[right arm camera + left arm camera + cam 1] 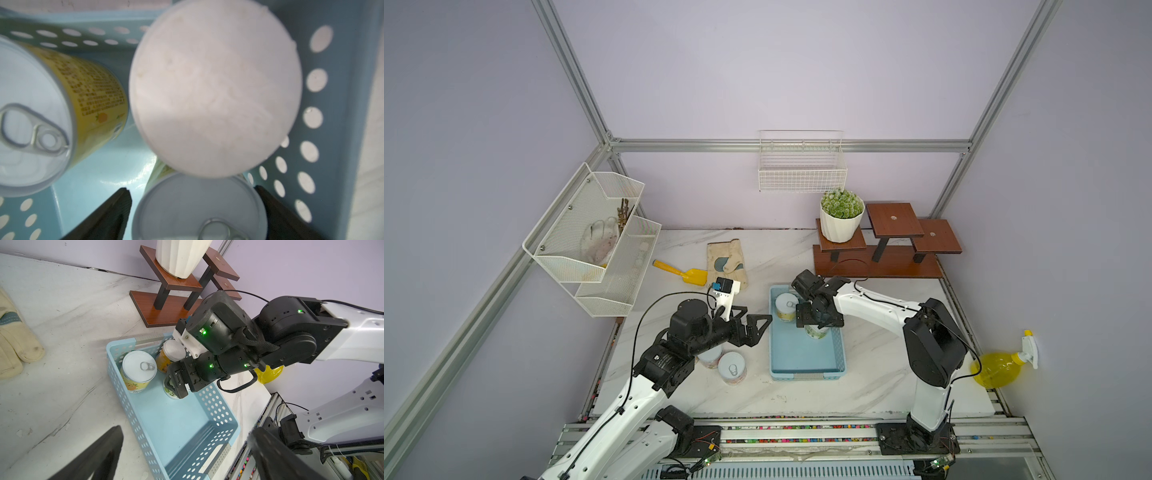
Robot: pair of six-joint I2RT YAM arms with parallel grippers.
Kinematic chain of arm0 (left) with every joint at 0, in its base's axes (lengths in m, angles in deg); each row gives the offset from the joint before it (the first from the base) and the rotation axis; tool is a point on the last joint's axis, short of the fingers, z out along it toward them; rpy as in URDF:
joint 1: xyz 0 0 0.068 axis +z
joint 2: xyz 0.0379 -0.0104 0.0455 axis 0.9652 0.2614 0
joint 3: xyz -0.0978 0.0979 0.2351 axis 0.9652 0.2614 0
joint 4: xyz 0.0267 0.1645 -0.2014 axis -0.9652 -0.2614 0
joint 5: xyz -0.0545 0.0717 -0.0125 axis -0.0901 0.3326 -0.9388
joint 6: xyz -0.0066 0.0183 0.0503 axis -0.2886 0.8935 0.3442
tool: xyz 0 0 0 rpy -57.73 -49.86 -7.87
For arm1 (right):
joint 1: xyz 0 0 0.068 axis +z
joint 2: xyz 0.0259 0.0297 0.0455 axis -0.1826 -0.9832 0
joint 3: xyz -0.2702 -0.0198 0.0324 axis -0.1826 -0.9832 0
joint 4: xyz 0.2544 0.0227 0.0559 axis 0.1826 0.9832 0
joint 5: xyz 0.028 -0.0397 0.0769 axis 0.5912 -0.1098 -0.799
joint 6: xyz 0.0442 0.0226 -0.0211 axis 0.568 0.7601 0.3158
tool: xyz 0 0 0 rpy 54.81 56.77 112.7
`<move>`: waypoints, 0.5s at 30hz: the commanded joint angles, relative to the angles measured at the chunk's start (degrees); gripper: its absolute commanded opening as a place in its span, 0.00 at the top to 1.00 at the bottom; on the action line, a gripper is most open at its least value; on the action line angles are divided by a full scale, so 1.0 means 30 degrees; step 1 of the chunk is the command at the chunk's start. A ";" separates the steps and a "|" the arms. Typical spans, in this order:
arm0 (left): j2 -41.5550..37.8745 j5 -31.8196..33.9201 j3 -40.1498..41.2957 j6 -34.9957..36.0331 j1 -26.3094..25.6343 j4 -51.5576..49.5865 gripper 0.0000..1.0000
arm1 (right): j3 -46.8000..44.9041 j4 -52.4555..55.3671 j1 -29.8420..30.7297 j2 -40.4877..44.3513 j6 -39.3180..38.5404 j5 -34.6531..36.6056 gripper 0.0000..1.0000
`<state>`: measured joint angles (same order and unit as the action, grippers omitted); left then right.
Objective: Put the canned food in the basket
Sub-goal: Place the canned food in the basket.
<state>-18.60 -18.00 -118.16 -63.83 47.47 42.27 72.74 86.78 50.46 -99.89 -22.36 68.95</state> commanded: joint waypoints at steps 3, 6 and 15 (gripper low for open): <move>0.0651 -0.1487 -0.0003 0.0748 -0.0166 0.1184 0.00 | -0.0017 0.0202 -0.0063 0.1856 -0.0248 0.0283 0.04; 0.1121 -0.0017 -0.0667 0.1445 -0.1399 0.0156 0.00 | -0.0452 0.0100 0.0140 0.3370 -0.0320 0.0496 0.03; 0.1782 0.4036 -0.2035 0.1252 -0.3954 -0.1787 0.00 | -0.4829 -0.3884 0.0177 1.0053 -0.0816 -0.1442 0.00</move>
<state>-13.77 -10.85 -121.44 -60.80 36.92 38.18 61.79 81.25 50.77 -73.95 -23.21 66.99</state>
